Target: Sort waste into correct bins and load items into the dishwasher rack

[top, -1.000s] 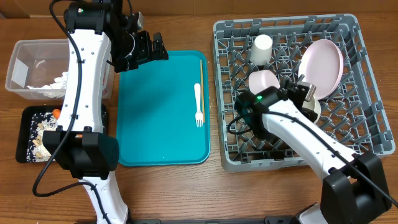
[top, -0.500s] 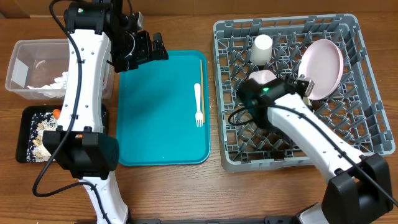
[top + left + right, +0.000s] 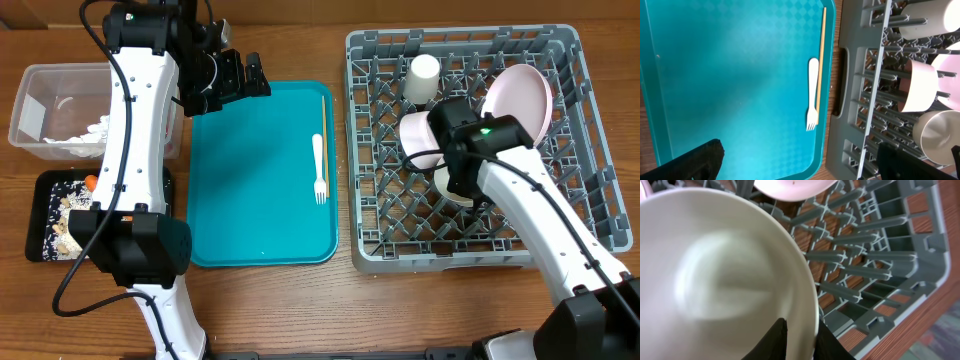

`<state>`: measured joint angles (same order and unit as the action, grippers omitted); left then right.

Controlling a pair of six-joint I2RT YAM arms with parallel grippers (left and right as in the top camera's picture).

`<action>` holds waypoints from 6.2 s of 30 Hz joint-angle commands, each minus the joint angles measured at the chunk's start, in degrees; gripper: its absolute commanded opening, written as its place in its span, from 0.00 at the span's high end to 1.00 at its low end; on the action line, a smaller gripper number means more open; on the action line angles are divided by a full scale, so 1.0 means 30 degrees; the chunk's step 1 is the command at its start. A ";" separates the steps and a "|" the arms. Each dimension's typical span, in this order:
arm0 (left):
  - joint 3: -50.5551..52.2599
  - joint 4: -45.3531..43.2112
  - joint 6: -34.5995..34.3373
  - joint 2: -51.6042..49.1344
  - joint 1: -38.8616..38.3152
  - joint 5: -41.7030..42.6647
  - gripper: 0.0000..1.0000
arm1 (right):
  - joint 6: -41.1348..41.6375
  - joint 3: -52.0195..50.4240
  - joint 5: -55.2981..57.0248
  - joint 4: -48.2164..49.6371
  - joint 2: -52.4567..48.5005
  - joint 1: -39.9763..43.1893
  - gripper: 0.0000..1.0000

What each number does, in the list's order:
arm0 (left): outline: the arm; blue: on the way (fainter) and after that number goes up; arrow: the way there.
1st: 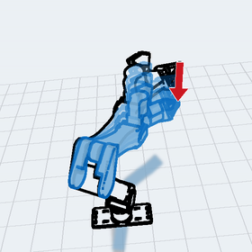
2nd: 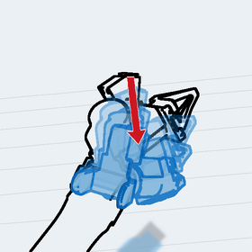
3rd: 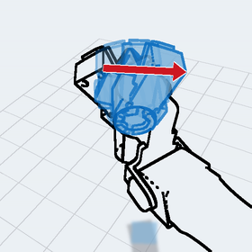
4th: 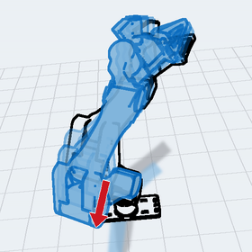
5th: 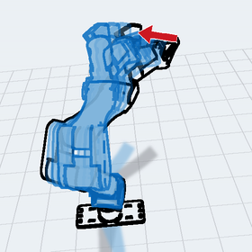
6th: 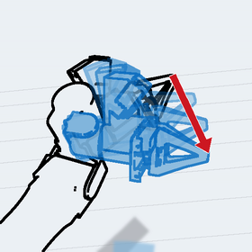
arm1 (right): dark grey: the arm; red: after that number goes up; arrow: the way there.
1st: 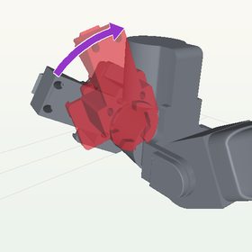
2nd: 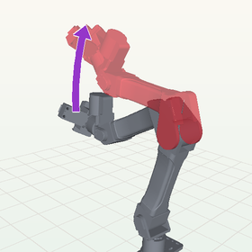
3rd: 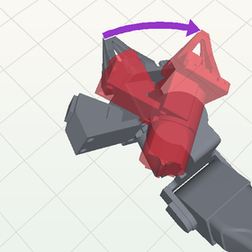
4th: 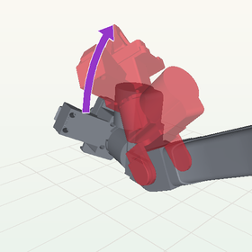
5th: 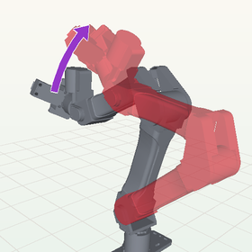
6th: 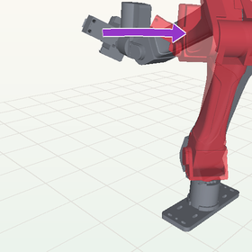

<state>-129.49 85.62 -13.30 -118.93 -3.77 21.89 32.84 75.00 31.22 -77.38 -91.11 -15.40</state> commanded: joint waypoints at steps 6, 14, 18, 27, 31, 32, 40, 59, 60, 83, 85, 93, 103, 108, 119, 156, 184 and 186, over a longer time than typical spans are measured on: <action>-0.0423 -0.0058 0.0153 0.0612 -0.0117 -0.0007 0.00 | -0.1705 0.0291 -0.2790 0.0342 0.0270 0.1392 0.79; -0.0423 -0.0058 0.0153 0.0612 -0.0117 -0.0015 0.00 | -0.2448 0.0393 -0.3308 0.0787 0.0459 0.2025 0.68; -0.0423 -0.0058 0.0153 0.0612 -0.0117 -0.0007 0.00 | -0.2535 0.0823 -0.3300 0.0794 0.0459 0.2543 0.62; -0.0423 -0.0058 0.0160 0.0612 -0.0117 -0.0007 0.00 | -0.3089 0.1268 -0.5690 0.0940 0.0459 0.4605 0.57; -0.0423 -0.0058 0.0153 0.0612 -0.0117 -0.0007 0.00 | -0.4991 0.1268 -1.0433 0.1668 0.0459 0.6244 0.57; -0.0423 -0.0058 0.0153 0.0612 -0.0117 -0.0015 0.00 | -0.5231 0.1268 -1.1366 0.1756 0.0459 0.6615 0.57; -0.0423 -0.0058 0.0153 0.0612 -0.0117 -0.0007 0.00 | -0.5603 0.1260 -1.3019 0.1435 0.0459 0.8524 0.60; -0.0423 -0.0058 0.0153 0.0612 -0.0117 -0.0007 0.00 | -0.5537 0.0656 -1.3012 0.1355 0.0459 0.8553 0.73; -0.0423 -0.0058 0.0153 0.0612 -0.0117 -0.0007 0.00 | -0.5537 0.0656 -1.3005 0.1326 0.0459 0.8553 0.74; -0.0423 -0.0058 0.0153 0.0612 -0.0117 -0.0007 0.00 | -0.5537 0.0007 -1.2947 0.1683 0.0459 0.8553 0.76; -0.0423 -0.0058 0.0153 0.0612 -0.0117 -0.0007 0.00 | -0.5544 -0.0036 -1.2939 0.1792 0.0459 0.8553 0.80; -0.0423 -0.0058 0.0153 0.0612 -0.0117 -0.0007 0.00 | -0.5530 -0.0007 -1.2480 0.1770 0.0459 0.8553 0.88; -0.0423 -0.0058 0.0153 0.0612 -0.0117 -0.0015 0.00 | -0.5523 0.1982 -1.0950 -0.0095 0.0481 0.8553 0.96; -0.0423 -0.0058 0.0153 0.0612 -0.0117 -0.0007 0.00 | -0.4357 0.6317 -0.6921 -0.3716 0.0481 0.8524 0.96; -0.0423 -0.0058 0.0153 0.0612 -0.0117 -0.0007 0.00 | 0.0415 1.0185 0.0583 -0.6557 0.1647 0.5260 0.96; -0.0423 -0.0058 0.0153 0.0612 -0.0117 -0.0007 0.00 | 0.9916 -0.0925 1.3478 -0.6331 0.0758 -0.7082 0.96; -0.0423 -0.0058 0.0153 0.0612 -0.0124 -0.0007 0.00 | 0.9923 -0.1253 1.2007 -0.6521 -0.3432 -0.7242 0.96; -0.0423 -0.0058 0.0153 0.0612 -0.0117 -0.0007 0.00 | 0.9930 -0.1326 1.1672 -0.6535 -0.3432 -0.7242 0.96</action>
<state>-129.49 85.54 -13.30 -118.93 -3.77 21.89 61.47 71.79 67.68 -97.08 -101.38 -36.84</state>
